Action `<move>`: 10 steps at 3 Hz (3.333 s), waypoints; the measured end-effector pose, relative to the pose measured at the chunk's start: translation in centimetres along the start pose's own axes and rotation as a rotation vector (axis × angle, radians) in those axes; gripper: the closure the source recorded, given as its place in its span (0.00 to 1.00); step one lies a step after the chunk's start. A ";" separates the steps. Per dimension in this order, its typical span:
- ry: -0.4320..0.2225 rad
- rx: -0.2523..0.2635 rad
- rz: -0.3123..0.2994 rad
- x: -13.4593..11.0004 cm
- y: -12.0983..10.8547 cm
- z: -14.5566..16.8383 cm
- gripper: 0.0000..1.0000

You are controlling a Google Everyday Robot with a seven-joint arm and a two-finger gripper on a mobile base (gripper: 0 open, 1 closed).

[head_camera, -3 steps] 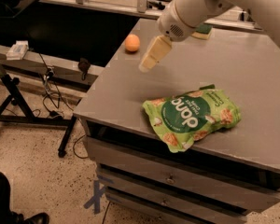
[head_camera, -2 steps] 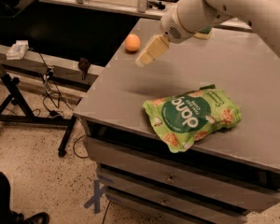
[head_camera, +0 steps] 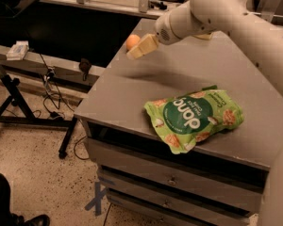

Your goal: Move orange near green rice chip bag

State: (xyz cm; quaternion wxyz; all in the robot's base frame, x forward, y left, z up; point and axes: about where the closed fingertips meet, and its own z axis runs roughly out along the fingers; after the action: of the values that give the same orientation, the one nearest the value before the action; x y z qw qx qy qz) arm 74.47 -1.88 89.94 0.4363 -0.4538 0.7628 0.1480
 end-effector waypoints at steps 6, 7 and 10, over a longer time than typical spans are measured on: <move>-0.021 -0.008 0.050 0.0 -3.0 6.3 0.86; 0.022 -0.034 0.006 -0.2 -3.1 3.1 1.00; 0.407 -0.125 0.029 7.1 3.6 -6.7 1.00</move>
Offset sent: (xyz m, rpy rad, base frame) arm 0.0578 0.0485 -0.0368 0.1008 0.0559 0.0020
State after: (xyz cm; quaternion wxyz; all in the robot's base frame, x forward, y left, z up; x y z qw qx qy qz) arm 66.48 -8.10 87.48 0.2423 -0.4893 0.8310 0.1066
